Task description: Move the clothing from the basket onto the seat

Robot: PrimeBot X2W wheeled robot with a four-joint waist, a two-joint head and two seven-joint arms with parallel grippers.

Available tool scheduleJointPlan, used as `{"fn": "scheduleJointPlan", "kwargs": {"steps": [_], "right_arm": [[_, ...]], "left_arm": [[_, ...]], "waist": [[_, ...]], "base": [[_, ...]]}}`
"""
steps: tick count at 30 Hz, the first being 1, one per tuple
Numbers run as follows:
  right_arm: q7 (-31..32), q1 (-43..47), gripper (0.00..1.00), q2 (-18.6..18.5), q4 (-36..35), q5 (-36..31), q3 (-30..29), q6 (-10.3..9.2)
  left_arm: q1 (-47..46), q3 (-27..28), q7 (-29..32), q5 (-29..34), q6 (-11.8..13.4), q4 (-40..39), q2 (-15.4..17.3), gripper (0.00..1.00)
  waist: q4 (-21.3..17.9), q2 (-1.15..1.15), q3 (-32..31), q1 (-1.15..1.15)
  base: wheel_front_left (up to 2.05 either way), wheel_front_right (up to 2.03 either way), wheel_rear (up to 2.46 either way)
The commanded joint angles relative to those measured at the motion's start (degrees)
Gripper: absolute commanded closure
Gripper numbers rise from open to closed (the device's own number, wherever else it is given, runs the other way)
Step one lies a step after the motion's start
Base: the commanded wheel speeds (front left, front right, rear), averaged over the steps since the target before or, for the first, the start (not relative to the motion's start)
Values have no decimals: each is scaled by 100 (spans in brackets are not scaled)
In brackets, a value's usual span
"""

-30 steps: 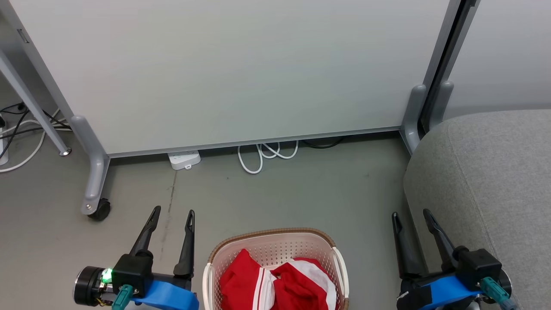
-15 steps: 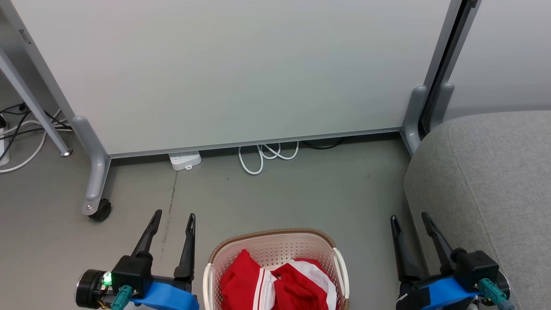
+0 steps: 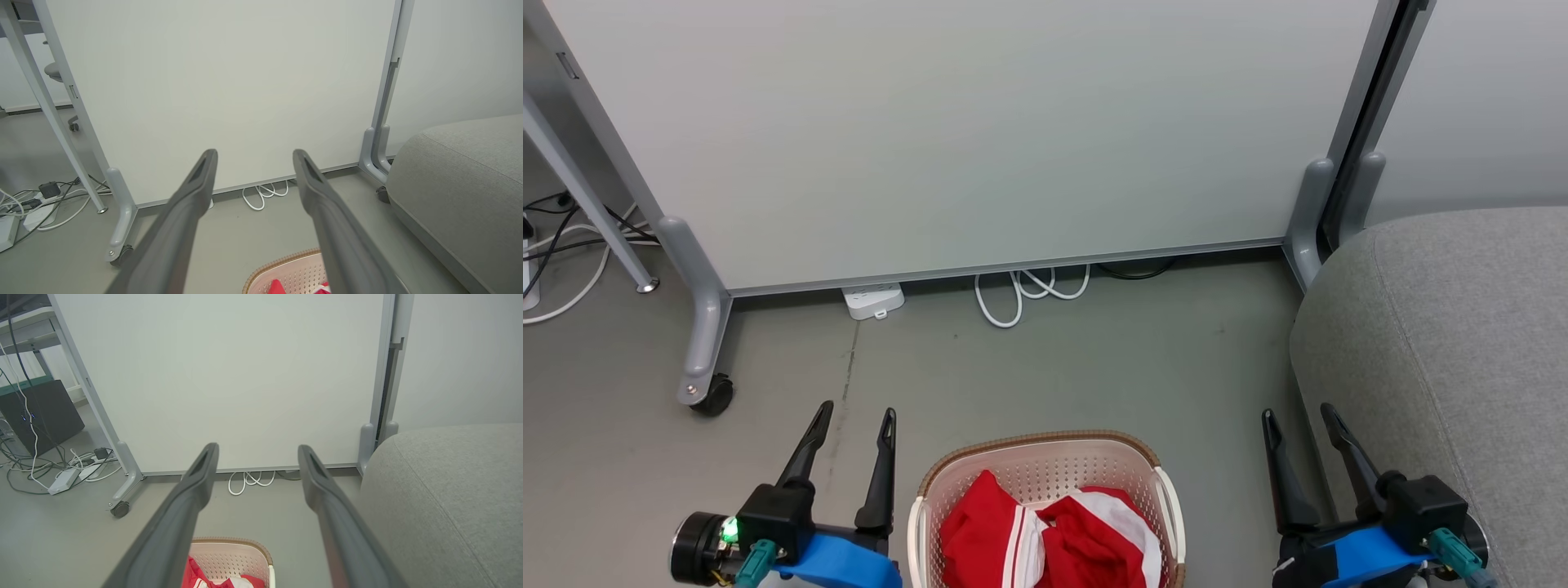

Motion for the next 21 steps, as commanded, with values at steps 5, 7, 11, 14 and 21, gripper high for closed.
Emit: {"fn": "scheduleJointPlan", "kwargs": {"steps": [5,7,11,14,21], "right_arm": [[-2,-97,0,-25,-7,31,47,0],[-2,-143,0,-25,-27,24,51,0],[-2,-267,0,-24,-74,3,62,0],[-2,-415,0,-24,-130,-15,44,0],[-2,-868,0,-22,-272,4,-26,0]], "left_arm": [[-261,-92,-19,39,-111,178,29,0],[-419,-132,-19,69,-167,302,68,0],[-821,-263,-19,84,-272,634,121,0],[-1226,-449,-18,135,-343,930,171,0],[-2210,-998,-19,185,-419,1884,341,0]], "waist": [[-64,0,90,0],[-113,0,176,0],[-256,0,442,0],[-379,0,718,0],[-691,0,1467,0]], "base": [[0,0,0],[0,0,0],[0,0,0],[0,0,0],[0,0,0]]}}
